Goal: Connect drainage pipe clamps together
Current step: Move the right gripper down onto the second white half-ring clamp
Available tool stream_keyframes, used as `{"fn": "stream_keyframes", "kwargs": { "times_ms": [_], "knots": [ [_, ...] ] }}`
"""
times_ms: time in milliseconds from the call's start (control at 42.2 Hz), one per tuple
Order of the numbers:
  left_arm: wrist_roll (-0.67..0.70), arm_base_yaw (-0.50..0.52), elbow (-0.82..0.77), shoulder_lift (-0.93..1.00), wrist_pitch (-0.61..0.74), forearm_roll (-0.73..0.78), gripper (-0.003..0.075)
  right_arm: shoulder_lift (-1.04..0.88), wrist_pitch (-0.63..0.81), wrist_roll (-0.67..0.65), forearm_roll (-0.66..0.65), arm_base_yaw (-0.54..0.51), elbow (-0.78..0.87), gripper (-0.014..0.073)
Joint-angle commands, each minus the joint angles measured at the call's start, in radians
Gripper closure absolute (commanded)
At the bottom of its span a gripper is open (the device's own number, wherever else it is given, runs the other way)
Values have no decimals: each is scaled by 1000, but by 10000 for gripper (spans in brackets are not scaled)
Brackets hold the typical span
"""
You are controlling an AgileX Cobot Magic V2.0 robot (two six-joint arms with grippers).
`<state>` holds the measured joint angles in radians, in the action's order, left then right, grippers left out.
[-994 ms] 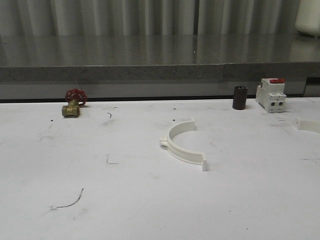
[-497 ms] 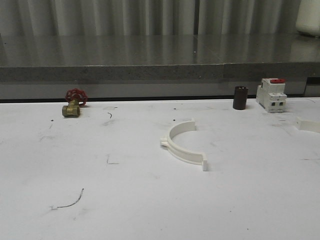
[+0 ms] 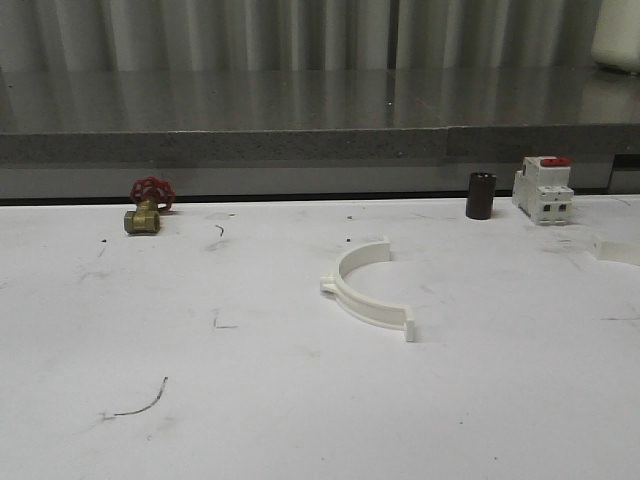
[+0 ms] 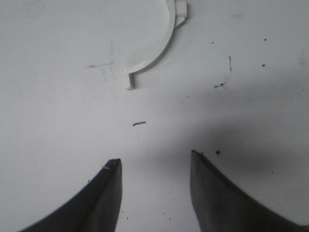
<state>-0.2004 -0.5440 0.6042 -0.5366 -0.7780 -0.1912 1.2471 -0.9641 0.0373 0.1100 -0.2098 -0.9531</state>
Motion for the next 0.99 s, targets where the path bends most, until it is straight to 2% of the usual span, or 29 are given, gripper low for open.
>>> {"fn": "stream_keyframes", "kwargs": {
  "times_ms": [0,284,497,970],
  "knots": [
    [4,0,26,-1,67,-21,346,74,22,40,26,-30,-92,226],
    [4,0,26,-1,67,-21,346,352,38,125,24,-30,-302,223],
    [4,0,26,-1,67,-21,346,501,56,130,-9,-27,-399,228],
    [4,0,26,-1,67,-21,346,649,123,131,-31,1,-416,228]
  ]
}}
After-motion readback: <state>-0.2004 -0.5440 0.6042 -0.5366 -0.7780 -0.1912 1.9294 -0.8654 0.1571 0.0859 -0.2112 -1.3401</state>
